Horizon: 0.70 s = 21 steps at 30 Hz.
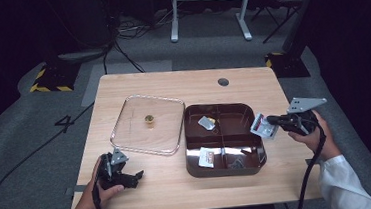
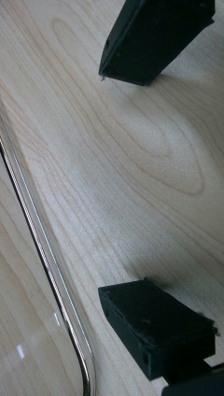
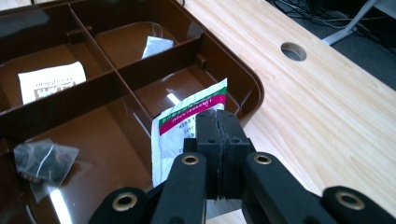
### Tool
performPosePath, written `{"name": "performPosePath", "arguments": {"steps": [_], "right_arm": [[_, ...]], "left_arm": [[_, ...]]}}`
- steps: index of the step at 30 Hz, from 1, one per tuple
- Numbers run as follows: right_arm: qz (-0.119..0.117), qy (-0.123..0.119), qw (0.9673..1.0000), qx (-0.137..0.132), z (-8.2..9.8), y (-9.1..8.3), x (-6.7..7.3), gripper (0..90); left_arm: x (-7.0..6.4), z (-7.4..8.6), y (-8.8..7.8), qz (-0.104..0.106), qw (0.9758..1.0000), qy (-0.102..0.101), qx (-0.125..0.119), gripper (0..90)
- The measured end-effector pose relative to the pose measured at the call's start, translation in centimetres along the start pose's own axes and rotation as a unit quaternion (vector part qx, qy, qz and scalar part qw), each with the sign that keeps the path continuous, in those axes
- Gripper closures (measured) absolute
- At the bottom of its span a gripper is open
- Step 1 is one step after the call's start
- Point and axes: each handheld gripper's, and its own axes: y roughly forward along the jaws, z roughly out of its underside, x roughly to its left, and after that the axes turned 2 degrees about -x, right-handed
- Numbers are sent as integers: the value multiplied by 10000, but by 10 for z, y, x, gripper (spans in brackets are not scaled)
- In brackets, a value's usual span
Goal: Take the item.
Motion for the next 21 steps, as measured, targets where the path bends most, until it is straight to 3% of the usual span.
{"name": "performPosePath", "arguments": {"steps": [21], "right_arm": [[120, 604, 9981, -31, 54, -22, -12, 894]], "left_arm": [[0, 0, 0, -9, 10000, -3, 8, 4]]}}
